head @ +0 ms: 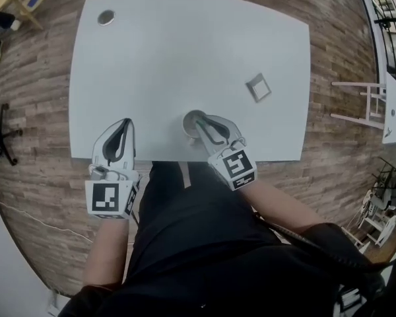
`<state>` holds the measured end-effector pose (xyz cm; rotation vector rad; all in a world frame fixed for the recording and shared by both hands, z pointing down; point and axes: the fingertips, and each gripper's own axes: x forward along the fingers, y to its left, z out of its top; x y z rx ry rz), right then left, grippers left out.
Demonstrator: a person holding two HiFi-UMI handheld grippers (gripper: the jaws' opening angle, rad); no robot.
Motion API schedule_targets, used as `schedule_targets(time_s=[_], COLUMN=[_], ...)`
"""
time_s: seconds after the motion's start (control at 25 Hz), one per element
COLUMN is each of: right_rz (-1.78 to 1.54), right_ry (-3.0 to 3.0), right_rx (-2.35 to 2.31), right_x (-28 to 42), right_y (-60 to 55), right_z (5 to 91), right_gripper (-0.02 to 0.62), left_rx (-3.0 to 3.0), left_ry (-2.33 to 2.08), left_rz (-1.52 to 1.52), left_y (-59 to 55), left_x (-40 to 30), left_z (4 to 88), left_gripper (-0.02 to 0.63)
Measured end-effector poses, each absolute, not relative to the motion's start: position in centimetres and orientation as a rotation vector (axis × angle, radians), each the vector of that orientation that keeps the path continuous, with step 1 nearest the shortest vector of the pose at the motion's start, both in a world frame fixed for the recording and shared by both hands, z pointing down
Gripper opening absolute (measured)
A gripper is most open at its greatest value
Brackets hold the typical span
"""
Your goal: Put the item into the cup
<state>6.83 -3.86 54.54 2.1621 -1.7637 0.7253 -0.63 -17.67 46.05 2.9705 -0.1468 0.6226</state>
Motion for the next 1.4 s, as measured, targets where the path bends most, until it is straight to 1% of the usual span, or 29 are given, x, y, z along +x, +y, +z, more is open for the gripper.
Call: schedule_targets(time_s=[0.32,0.68,1.12,1.4], right_rz=[0.740,0.677,0.579,0.488], right_ry=[-1.753,-1.689,-1.606,-1.512], right_rx=[2.197,2.285,2.416,2.502], right_x=[6.6,8.5,10.9,13.8], right_y=[-4.4,-3.9,-2.0,-0.2], right_z=[55.3,53.6,50.5,48.5], right_gripper=[0.069,0.069,0.067,0.067], left_rx=[2.990,3.026,3.115,3.180], left_ry=[-0.118,-0.048,0.063,0.088], left_rz=[0.600,0.560,0.471,0.398], left_y=[-17.9,-17.8,-16.5,-16.0], left_x=[-0.2,0.9,3.3,4.3], left_z=[46.4,45.6,42.4,40.1], left_gripper=[0.002,0.002,0.002,0.002])
